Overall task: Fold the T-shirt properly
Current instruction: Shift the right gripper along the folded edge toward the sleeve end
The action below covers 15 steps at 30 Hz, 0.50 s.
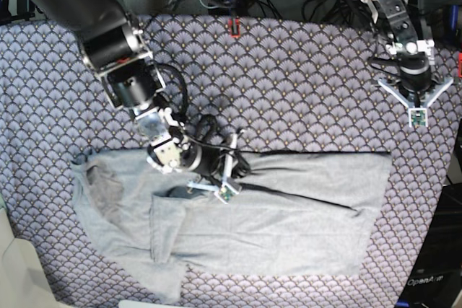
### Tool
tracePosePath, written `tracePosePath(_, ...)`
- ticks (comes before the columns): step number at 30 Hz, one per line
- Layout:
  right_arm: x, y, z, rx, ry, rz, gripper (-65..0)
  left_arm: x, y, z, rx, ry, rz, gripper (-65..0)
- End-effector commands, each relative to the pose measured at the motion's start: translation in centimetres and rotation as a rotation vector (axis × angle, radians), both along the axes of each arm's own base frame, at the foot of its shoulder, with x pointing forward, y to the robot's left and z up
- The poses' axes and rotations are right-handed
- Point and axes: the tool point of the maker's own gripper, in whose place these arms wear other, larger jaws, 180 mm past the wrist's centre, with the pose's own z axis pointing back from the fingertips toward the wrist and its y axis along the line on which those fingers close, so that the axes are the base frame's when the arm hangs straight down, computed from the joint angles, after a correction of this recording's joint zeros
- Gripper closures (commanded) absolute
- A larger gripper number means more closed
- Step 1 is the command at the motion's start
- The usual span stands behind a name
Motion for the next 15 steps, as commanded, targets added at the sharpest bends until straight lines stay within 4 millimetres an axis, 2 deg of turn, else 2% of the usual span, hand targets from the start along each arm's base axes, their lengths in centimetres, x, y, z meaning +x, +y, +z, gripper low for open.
tracePosePath(1, 1.4, 0.1, 1.4, 0.017, -0.032, -0.001, -3.1, 0.8, 0.3, 1.6, 0.025, -0.052, -0.004, 0.0)
tracePosePath(5, 2.2, -0.7, 1.1, 0.032, -0.018, -0.025, -3.2, 0.7, 0.3, 1.5, 0.024, -0.049, -0.004, 0.0)
tracePosePath(15, 5.2, -1.4, 3.5, 0.036, -0.063, -0.043, -3.2, 0.2, -0.2, 1.0, 0.014, -0.041, -0.003, 0.0)
